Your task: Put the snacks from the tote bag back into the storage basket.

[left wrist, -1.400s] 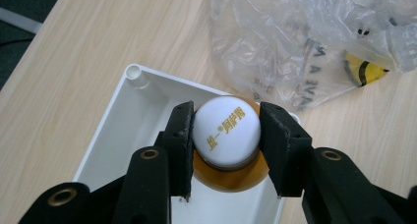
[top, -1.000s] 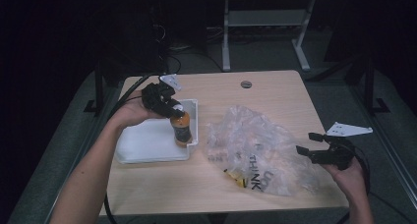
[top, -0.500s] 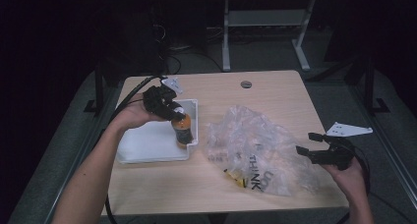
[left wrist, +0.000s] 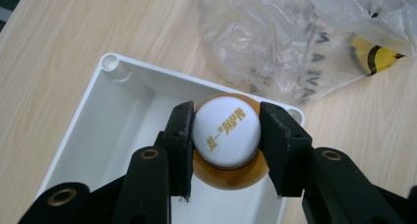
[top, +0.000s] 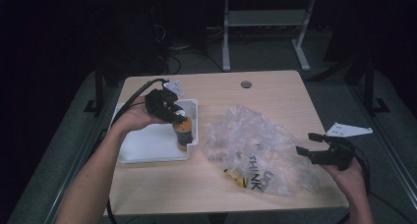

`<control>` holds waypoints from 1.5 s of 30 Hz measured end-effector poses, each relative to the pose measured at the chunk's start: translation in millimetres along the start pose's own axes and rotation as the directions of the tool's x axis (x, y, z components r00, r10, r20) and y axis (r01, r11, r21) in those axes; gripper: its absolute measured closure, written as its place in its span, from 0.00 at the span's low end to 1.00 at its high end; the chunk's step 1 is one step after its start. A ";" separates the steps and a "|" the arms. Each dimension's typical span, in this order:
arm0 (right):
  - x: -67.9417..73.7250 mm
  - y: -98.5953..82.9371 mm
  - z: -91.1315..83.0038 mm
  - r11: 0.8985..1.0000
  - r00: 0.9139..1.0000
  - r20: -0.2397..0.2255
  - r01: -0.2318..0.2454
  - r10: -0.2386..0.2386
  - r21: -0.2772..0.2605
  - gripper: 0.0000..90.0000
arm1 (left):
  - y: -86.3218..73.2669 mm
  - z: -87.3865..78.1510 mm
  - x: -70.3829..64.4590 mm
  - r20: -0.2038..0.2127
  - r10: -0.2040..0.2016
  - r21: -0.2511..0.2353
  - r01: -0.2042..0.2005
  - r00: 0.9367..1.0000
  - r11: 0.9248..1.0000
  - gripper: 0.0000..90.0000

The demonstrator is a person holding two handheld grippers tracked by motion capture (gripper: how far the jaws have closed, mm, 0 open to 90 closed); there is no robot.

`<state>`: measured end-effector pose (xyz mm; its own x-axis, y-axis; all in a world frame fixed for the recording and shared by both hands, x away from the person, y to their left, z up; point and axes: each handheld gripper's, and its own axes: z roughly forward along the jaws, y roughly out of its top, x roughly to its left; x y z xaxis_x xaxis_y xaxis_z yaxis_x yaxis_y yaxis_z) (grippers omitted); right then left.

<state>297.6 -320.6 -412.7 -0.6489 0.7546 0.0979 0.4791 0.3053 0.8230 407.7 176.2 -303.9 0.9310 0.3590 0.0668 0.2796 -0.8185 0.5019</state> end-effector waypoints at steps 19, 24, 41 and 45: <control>1.1 -0.2 2.1 1.000 1.000 -0.005 0.006 -0.006 0.007 0.26 | -3.1 0.3 -0.8 0.017 -0.006 -0.002 0.006 1.000 1.000 0.65; 1.0 -0.7 1.6 1.000 1.000 -0.005 0.002 -0.002 0.007 0.26 | -3.6 1.0 -2.2 0.022 -0.010 -0.011 0.010 1.000 1.000 0.65; 1.9 0.4 3.1 1.000 1.000 -0.002 0.010 -0.010 0.013 0.26 | -5.0 0.7 -3.5 0.024 -0.006 -0.011 0.006 1.000 1.000 0.64; 2.2 0.9 3.4 1.000 1.000 -0.002 0.011 -0.011 0.015 0.26 | -4.3 0.8 -4.1 0.028 -0.015 -0.022 0.016 0.999 1.000 0.60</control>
<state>298.6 -316.6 -413.6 -0.6557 0.7497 0.0898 0.4804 0.3225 0.8156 402.9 177.9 -307.0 0.9329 0.3585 0.0351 0.2889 -0.8028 0.5215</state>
